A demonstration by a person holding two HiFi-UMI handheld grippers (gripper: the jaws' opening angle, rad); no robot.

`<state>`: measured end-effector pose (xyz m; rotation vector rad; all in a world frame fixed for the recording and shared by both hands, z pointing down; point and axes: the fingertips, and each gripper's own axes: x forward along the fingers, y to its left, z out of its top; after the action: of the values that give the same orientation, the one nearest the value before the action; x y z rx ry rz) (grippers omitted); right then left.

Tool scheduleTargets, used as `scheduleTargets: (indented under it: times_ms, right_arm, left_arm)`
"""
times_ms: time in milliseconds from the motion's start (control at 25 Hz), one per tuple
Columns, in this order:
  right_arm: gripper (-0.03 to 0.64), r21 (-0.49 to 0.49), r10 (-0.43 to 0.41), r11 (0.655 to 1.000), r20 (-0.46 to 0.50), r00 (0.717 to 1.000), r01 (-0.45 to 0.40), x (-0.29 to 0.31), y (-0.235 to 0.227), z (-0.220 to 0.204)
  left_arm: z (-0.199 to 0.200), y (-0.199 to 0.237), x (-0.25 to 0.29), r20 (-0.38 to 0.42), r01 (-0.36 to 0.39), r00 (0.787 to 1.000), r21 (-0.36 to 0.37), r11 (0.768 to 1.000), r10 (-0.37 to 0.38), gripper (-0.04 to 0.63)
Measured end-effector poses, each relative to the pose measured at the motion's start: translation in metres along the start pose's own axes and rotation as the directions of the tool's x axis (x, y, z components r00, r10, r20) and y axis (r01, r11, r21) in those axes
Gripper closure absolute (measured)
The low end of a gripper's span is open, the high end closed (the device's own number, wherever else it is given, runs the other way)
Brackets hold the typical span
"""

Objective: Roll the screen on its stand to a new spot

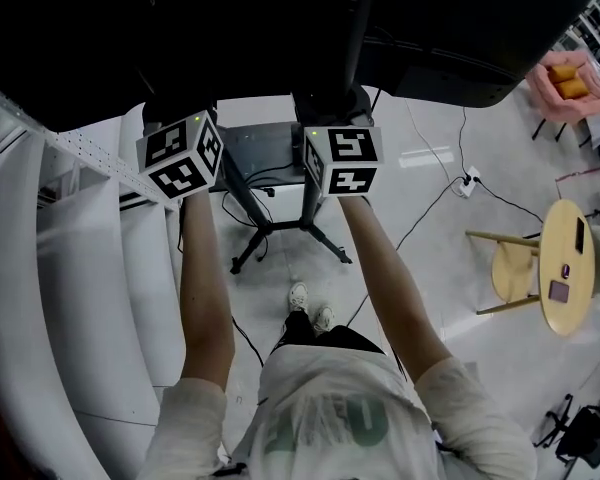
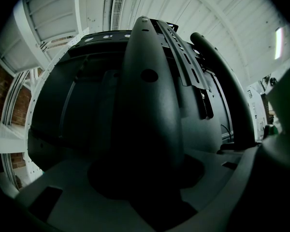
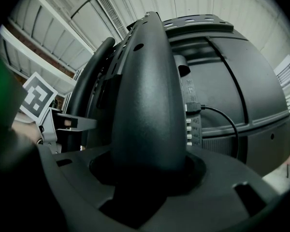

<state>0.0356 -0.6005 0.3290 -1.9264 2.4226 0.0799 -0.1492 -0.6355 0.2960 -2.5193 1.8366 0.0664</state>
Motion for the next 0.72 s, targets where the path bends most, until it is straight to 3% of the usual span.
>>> scheduleTargets:
  times_ms: [720]
  right_arm:
    - [0.413, 0.009, 0.116, 0.993, -0.012, 0.993, -0.116, -0.167, 0.014, 0.01]
  left_arm:
    - [0.008, -0.079, -0.174, 0.006, -0.108, 0.994, 0.008, 0.994, 0.107, 0.38]
